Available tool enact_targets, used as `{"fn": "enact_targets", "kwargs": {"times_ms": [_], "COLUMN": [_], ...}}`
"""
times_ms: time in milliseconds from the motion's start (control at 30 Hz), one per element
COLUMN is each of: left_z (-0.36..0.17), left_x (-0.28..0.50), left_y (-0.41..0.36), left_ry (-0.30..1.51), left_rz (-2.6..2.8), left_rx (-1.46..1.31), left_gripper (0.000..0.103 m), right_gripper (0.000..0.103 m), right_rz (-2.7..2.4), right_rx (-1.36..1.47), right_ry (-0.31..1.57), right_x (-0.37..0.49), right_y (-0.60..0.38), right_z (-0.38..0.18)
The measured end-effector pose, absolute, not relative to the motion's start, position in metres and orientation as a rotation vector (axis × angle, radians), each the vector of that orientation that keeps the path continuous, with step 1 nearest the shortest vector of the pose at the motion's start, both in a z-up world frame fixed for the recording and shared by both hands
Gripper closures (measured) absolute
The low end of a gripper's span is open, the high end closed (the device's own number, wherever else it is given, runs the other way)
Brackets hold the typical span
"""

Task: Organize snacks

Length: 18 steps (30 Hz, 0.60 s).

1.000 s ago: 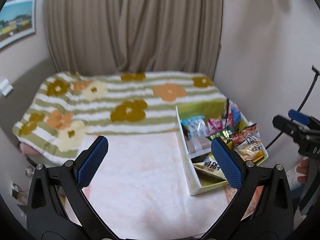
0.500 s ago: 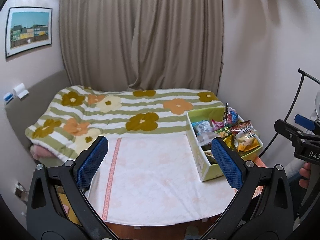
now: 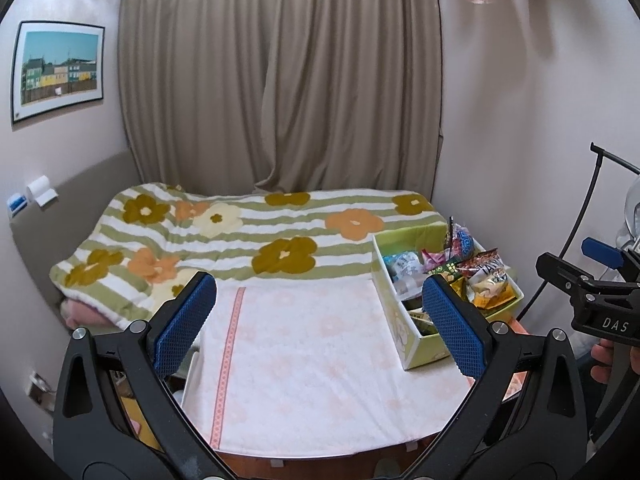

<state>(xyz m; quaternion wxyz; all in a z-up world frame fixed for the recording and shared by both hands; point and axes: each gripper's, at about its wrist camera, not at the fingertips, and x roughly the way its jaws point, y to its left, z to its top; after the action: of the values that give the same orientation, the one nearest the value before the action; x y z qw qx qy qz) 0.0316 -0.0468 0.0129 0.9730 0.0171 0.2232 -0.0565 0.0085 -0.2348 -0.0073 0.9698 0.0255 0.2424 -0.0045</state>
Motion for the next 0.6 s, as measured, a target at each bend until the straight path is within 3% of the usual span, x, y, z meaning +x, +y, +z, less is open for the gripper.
{"fn": "enact_targets", "kwargs": {"times_ms": [600], "left_z": [0.0097], "left_x": [0.0398], "left_y": [-0.0496], "left_ry": [0.452], "left_rz": [-0.127], "left_rx": [0.038], "left_gripper": [0.001], "right_gripper": [0.001], "right_rz": [-0.024], "right_rx": [0.058], "right_ry": [0.497], "right_x": [0.0187], "right_y": [-0.2397], "right_z": [-0.0082]}}
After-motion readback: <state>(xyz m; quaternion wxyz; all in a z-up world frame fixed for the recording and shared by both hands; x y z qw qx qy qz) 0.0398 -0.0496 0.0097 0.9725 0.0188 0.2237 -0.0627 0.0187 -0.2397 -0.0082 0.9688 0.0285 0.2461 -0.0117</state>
